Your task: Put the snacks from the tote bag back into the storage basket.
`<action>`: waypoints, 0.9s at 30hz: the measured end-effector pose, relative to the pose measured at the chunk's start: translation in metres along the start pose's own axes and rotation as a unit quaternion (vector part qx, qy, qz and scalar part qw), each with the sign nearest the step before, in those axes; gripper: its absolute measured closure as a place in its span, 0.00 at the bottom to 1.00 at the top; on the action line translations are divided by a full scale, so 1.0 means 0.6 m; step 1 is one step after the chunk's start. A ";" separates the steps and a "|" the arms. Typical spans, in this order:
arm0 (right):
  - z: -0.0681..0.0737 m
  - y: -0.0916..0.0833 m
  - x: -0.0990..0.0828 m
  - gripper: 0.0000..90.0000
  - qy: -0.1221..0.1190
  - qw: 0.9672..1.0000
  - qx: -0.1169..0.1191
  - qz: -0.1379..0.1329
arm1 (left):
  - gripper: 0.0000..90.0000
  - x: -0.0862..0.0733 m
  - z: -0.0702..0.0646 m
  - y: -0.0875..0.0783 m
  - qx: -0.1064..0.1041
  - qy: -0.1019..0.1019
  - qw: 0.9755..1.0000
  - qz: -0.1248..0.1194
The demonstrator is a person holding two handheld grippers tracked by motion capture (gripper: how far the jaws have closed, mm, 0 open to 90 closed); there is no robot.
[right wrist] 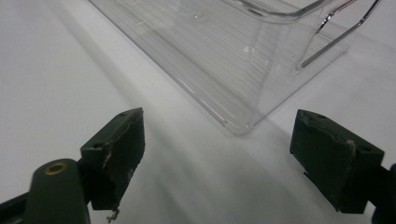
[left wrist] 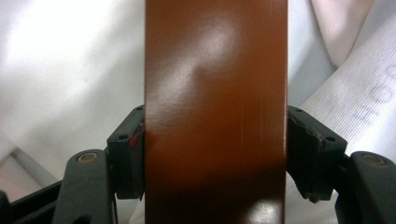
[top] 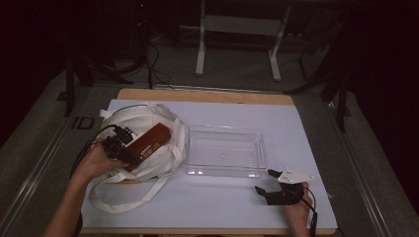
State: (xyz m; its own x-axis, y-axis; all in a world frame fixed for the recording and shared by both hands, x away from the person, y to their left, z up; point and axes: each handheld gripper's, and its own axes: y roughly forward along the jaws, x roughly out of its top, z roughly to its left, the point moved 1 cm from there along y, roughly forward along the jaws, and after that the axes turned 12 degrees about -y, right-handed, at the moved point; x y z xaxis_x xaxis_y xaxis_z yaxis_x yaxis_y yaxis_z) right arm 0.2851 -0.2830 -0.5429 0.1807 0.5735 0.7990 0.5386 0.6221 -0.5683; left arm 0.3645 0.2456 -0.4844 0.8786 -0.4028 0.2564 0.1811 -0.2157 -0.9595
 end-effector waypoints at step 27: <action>0.000 0.000 0.000 0.20 0.000 1.000 0.000 0.000 | 0.48 -0.013 -0.013 -0.028 0.067 0.083 0.994 -0.014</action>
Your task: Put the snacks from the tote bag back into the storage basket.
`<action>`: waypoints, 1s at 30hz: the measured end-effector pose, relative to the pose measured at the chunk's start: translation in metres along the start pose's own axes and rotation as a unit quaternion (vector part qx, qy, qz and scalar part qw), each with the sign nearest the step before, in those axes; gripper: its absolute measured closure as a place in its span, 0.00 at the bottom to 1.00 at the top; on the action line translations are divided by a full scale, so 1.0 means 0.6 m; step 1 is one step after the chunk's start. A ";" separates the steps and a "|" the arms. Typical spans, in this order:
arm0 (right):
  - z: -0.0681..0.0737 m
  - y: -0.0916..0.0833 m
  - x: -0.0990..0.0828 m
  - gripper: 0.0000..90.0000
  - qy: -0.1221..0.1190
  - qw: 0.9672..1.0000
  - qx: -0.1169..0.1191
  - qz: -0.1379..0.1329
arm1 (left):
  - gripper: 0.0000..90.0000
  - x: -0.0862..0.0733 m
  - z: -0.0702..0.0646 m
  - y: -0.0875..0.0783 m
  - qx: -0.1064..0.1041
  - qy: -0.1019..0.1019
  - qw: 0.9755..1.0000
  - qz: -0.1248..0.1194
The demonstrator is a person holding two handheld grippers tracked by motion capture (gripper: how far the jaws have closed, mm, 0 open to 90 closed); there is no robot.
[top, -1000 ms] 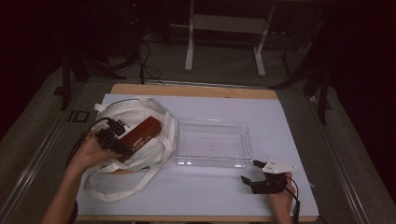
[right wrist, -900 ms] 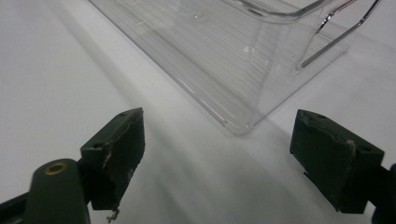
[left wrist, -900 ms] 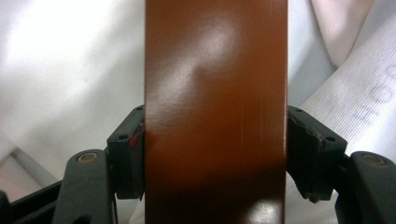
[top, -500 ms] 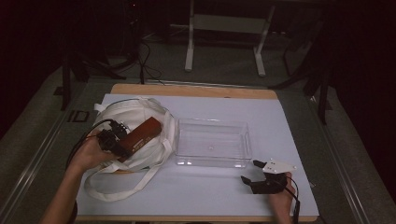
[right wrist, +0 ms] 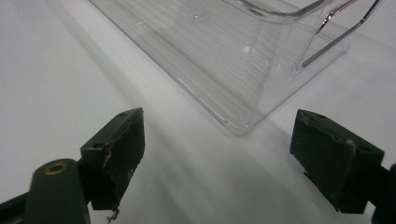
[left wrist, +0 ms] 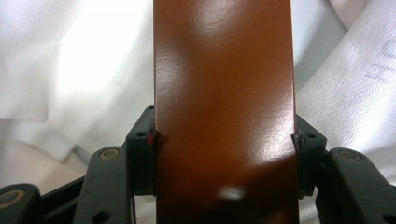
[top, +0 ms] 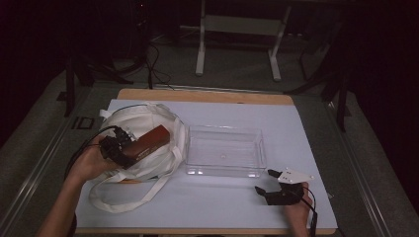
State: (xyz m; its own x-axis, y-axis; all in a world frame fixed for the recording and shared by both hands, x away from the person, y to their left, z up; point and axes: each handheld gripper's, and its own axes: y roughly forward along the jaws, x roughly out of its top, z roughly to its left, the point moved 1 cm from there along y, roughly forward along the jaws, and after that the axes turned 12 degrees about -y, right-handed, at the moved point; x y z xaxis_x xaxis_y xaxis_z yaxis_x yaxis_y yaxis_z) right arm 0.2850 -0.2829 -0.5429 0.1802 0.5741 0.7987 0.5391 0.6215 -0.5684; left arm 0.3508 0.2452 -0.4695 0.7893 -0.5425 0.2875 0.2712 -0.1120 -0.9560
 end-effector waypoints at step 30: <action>0.000 0.000 0.000 0.20 -0.001 1.000 -0.001 0.001 | 0.48 -0.001 0.018 -0.084 -0.019 0.008 0.996 -0.082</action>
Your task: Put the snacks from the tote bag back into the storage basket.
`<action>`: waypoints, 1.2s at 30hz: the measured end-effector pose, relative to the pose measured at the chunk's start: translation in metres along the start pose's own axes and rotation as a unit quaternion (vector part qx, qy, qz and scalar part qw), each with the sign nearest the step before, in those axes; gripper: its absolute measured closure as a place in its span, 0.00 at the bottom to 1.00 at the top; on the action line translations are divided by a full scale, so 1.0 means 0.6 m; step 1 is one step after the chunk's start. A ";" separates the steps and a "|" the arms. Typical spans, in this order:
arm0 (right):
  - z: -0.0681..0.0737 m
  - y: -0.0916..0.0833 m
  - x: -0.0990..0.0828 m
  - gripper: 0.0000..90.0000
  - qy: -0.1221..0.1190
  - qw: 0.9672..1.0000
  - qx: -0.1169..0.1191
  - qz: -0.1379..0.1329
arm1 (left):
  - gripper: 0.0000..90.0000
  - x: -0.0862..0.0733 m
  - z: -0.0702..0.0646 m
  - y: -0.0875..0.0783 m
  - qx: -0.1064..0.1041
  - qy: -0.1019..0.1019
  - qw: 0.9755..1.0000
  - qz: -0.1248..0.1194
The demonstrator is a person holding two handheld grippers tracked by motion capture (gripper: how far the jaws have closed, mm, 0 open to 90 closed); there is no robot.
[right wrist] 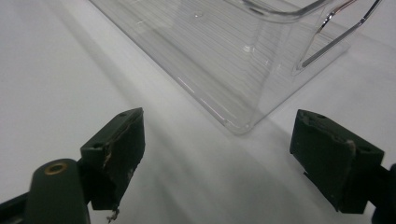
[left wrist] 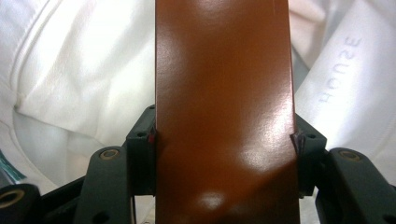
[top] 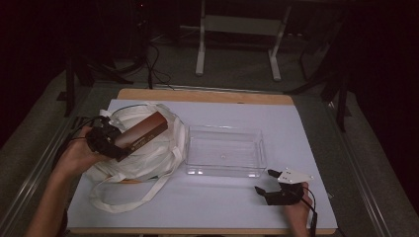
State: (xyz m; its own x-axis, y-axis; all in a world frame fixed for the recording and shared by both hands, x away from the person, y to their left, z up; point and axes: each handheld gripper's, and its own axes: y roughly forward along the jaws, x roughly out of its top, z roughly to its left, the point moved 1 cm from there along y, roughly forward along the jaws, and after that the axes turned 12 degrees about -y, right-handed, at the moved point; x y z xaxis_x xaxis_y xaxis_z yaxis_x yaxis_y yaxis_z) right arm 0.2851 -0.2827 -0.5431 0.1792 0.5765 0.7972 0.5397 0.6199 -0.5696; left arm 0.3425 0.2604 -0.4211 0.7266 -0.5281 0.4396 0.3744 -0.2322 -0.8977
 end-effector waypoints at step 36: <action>0.000 -0.001 0.000 0.20 0.000 1.000 0.000 -0.001 | 0.48 0.060 -0.062 -0.058 -0.024 0.110 0.993 -0.033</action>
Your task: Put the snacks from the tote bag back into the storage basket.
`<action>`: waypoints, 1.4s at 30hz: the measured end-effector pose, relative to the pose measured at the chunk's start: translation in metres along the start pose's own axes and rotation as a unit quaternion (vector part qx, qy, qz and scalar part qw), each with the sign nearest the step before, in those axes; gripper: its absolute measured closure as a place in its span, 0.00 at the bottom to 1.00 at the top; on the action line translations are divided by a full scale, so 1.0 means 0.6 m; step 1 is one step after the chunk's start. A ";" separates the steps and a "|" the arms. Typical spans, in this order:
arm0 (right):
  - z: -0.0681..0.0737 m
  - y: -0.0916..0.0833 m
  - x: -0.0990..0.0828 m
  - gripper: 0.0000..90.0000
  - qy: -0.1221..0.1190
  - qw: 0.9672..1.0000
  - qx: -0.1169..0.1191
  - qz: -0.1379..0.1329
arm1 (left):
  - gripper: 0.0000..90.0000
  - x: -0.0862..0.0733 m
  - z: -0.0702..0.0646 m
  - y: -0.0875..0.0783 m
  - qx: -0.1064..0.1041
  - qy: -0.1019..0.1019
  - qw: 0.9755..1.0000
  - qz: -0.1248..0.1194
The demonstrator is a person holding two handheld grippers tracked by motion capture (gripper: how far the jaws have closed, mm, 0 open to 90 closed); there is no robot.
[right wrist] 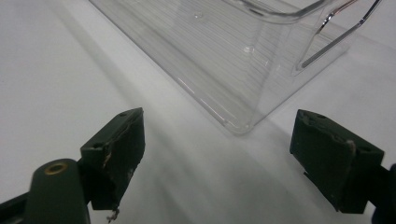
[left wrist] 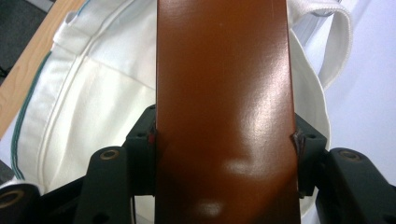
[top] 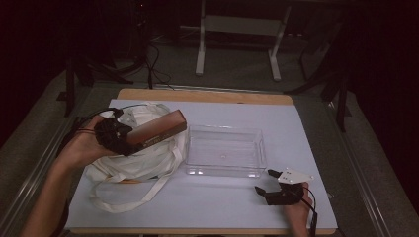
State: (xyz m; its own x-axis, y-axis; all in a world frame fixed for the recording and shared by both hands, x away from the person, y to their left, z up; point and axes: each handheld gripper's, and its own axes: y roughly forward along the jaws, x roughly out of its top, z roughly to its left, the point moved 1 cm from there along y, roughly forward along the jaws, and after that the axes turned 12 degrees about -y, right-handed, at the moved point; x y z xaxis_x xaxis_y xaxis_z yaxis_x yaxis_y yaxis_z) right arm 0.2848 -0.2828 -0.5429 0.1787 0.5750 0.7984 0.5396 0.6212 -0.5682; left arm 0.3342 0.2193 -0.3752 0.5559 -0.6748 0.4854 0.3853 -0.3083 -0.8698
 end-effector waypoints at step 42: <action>-0.001 0.000 0.000 0.20 0.000 1.000 0.001 -0.001 | 0.48 0.067 -0.034 0.031 -0.051 0.077 0.996 -0.002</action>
State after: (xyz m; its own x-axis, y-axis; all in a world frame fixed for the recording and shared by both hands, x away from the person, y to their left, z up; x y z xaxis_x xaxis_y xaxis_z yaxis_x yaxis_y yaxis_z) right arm 0.2851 -0.2830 -0.5429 0.1771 0.5746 0.7991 0.5390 0.6227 -0.5672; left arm 0.3489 0.1725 -0.3737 0.4329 -0.7655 0.4759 0.3066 -0.3714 -0.8764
